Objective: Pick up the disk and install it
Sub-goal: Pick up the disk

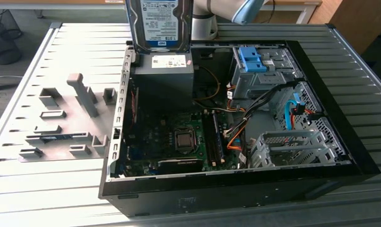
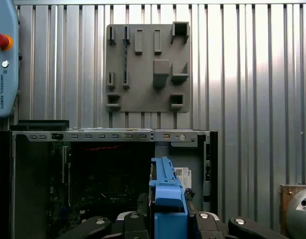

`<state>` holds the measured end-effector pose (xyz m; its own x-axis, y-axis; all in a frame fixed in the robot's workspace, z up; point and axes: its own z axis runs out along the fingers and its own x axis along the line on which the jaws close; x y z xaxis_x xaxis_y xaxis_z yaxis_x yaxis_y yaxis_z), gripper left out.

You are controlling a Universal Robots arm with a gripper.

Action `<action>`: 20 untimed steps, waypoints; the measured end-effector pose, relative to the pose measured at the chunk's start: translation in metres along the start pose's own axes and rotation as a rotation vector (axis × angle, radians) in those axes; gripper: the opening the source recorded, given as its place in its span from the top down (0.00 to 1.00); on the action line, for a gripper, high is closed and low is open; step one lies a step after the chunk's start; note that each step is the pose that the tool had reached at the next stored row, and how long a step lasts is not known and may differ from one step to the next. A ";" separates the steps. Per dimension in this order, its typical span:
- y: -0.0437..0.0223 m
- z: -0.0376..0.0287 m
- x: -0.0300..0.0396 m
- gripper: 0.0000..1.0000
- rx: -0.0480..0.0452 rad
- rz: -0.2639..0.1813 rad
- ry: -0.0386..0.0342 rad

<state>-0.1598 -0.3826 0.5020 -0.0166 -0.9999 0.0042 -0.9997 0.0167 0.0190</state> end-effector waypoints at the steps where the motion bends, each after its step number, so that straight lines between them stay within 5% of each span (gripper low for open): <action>1: 0.0000 0.0000 0.0022 0.64 0.0000 0.000 0.0000; 6: -0.0002 0.0002 0.0134 0.64 0.0000 0.000 0.0000; 20: -0.0035 0.0002 0.0138 0.64 0.0000 0.000 0.0000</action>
<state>-0.1566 -0.3964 0.5018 -0.0166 -0.9999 0.0042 -0.9997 0.0167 0.0190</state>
